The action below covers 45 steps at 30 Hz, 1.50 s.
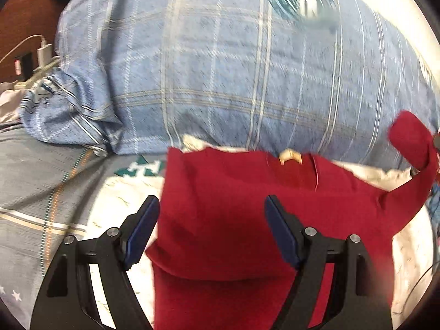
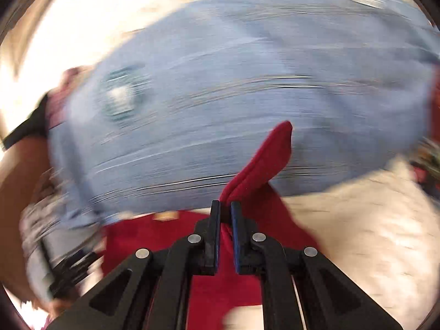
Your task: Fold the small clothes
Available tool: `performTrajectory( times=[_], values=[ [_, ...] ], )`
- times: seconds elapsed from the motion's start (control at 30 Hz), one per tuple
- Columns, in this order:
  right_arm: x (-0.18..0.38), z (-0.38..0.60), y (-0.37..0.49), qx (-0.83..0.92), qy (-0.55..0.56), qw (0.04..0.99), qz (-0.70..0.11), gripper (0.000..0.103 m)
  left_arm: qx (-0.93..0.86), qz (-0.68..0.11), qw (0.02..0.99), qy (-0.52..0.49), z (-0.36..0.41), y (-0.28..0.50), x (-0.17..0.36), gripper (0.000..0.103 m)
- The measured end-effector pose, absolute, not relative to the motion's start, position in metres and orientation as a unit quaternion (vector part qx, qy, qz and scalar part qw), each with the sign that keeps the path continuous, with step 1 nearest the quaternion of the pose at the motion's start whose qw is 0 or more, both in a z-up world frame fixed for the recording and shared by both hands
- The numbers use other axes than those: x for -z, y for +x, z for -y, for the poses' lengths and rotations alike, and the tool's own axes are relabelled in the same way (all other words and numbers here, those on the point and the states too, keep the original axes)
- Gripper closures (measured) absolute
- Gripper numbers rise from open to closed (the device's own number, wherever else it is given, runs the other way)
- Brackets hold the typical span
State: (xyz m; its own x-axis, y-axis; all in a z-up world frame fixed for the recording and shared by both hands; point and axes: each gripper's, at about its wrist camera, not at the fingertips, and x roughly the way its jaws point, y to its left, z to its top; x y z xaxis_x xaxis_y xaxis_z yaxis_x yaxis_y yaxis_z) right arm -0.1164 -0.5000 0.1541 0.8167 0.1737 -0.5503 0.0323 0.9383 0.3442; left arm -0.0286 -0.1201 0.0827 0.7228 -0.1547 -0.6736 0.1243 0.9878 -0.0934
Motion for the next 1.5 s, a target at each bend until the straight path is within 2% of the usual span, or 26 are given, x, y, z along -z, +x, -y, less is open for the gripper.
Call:
performTrajectory(
  times=[0.1, 0.17, 0.2, 0.23, 0.4, 0.53, 0.87, 0.9, 0.93, 0.97, 1.0, 1.17, 1.37, 1.5],
  values=[
    [-0.139, 0.437, -0.098, -0.138, 0.153, 0.924, -0.321, 0.095, 0.069, -0.357, 0.931, -0.032, 0.11, -0.031, -0.088, 0.025],
    [-0.113, 0.402, -0.087, -0.166, 0.126, 0.91, -0.357, 0.077, 0.07, -0.361, 0.929, -0.035, 0.105, -0.031, -0.085, 0.025],
    [-0.092, 0.386, -0.08, -0.163, 0.108, 0.897, -0.396, 0.054, 0.071, -0.364, 0.928, -0.036, 0.104, -0.031, -0.083, 0.025],
    [-0.079, 0.381, -0.08, -0.161, 0.106, 0.888, -0.417, 0.048, 0.073, -0.365, 0.927, -0.036, 0.102, -0.031, -0.081, 0.025],
    [-0.064, 0.397, -0.094, -0.148, 0.127, 0.883, -0.428, 0.048, 0.086, -0.373, 0.924, -0.031, 0.107, -0.021, -0.073, 0.025],
    [-0.066, 0.425, -0.111, -0.111, 0.128, 0.894, -0.415, 0.042, 0.103, -0.372, 0.922, -0.022, 0.132, 0.003, -0.068, 0.025],
    [-0.061, 0.482, -0.135, -0.056, 0.158, 0.903, -0.395, 0.036, 0.144, -0.422, 0.892, 0.066, 0.233, 0.078, -0.025, 0.026],
    [-0.06, 0.489, -0.137, -0.05, 0.161, 0.903, -0.396, 0.036, 0.147, -0.425, 0.89, 0.069, 0.238, 0.081, -0.024, 0.033],
    [-0.057, 0.495, -0.139, -0.038, 0.163, 0.903, -0.397, 0.036, 0.158, -0.427, 0.888, 0.066, 0.244, 0.083, -0.026, 0.057],
    [-0.056, 0.501, -0.14, -0.031, 0.164, 0.902, -0.398, 0.035, 0.169, -0.432, 0.884, 0.063, 0.247, 0.083, -0.028, 0.074],
    [-0.054, 0.504, -0.141, -0.024, 0.165, 0.901, -0.4, 0.035, 0.179, -0.441, 0.877, 0.061, 0.251, 0.083, -0.031, 0.101],
    [-0.047, 0.511, -0.14, 0.004, 0.149, 0.902, -0.405, 0.035, 0.207, -0.421, 0.882, 0.051, 0.241, 0.066, -0.066, 0.103],
    [-0.039, 0.481, -0.119, -0.002, 0.078, 0.908, -0.412, 0.038, 0.17, -0.371, 0.913, -0.007, 0.168, 0.047, -0.124, 0.103],
    [-0.028, 0.469, -0.103, 0.037, 0.03, 0.904, -0.425, 0.038, 0.151, -0.38, 0.912, -0.018, 0.151, 0.054, -0.12, 0.103]
  ],
)
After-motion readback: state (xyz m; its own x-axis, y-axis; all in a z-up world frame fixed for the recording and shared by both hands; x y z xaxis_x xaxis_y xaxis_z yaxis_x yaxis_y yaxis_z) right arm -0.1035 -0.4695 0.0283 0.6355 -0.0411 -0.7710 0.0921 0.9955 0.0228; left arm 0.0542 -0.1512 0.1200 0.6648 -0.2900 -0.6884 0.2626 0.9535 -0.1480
